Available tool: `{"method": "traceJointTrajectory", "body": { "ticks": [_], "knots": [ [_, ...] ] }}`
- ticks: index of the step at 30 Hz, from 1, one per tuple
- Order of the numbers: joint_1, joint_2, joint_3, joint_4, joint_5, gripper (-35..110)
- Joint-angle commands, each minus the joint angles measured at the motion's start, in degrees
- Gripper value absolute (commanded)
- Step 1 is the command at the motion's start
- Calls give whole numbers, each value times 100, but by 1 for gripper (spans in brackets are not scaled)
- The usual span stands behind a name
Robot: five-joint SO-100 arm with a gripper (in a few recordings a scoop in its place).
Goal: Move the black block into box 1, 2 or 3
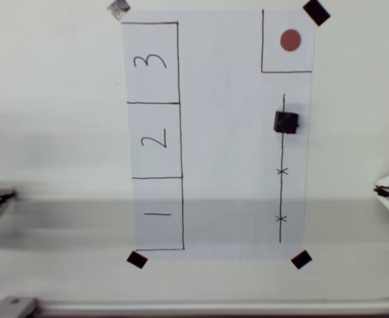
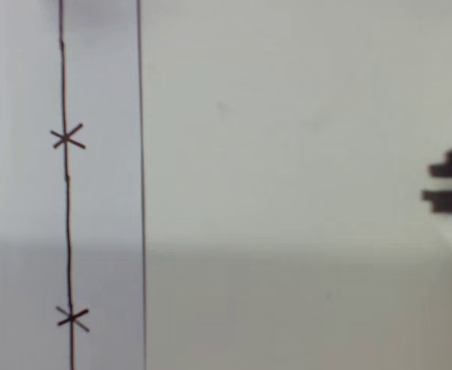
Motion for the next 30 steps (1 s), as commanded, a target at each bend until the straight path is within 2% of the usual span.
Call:
{"method": "traceJointTrajectory", "body": {
  "ticks": [1,30],
  "knots": [
    [-9,9,62,132,-35,1],
    [-123,9,62,114,-9,0]
  ]
}}
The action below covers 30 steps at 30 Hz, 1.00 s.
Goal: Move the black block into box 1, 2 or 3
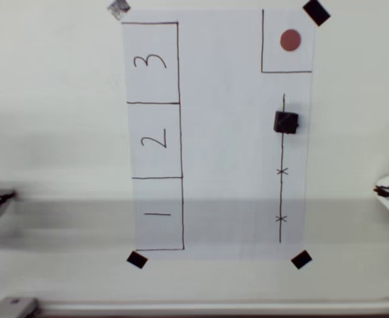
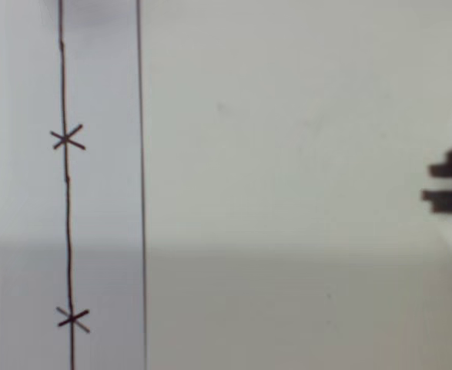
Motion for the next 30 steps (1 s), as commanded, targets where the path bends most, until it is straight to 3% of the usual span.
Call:
{"method": "traceJointTrajectory", "body": {
  "ticks": [1,7,17,24,30],
  "knots": [
    [-132,9,62,88,35,0],
    [-185,-176,-290,26,0,0],
    [-229,-1775,-1494,-483,378,1],
    [-26,-2979,-2171,-1222,668,9],
    [308,-4403,-2971,-1441,422,11]
  ]
}}
